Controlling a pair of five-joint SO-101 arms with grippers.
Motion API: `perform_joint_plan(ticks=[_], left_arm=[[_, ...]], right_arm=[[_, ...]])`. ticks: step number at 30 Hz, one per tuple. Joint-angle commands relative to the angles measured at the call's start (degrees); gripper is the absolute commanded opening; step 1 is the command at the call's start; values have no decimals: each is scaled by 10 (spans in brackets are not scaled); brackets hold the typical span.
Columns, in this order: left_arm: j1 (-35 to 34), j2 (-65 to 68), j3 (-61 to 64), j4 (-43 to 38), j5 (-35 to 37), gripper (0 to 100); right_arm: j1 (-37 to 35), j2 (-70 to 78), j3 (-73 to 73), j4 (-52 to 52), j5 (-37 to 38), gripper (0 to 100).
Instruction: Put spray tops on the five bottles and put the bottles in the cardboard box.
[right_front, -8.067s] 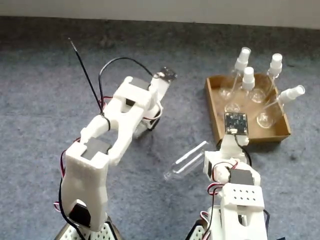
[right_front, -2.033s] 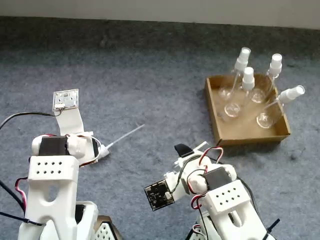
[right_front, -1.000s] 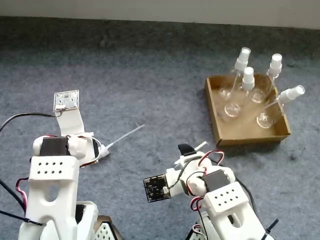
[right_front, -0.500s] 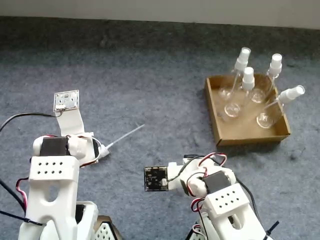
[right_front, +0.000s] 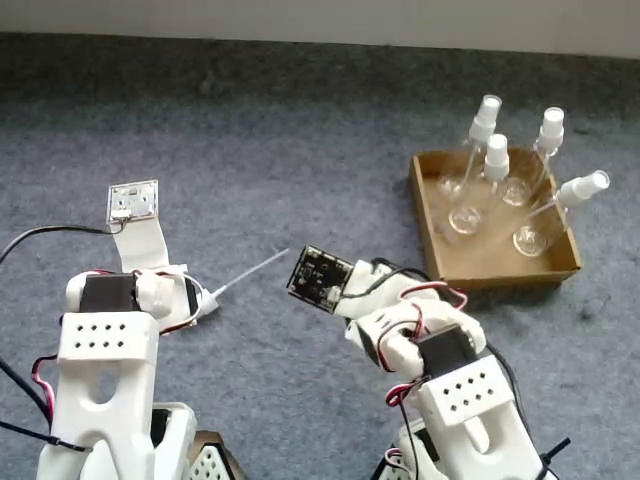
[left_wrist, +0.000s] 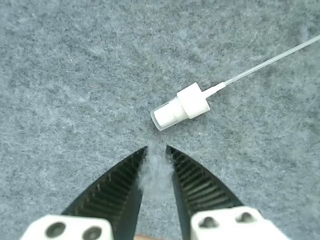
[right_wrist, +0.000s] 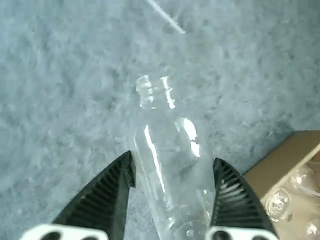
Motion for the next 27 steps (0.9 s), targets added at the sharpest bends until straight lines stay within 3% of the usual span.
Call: perform_joint_plan(ticks=[1,11,18,23,27], left_arm=[[-1,-16,-1,-8,9,5],[-1,-16,-1,-8,9,5],[-1,-16,-1,-8,9,5],[-1,-16,-1,-8,9,5],[-1,-16,-1,-8,9,5]], right_arm=[[-5,4,-73,-5,-49,116],[0,37,-177,26,-136,116],[66,261,-382,137,-229,116],[67,383,-472,141,-245,116],[67,454,-487,141,-324,116]])
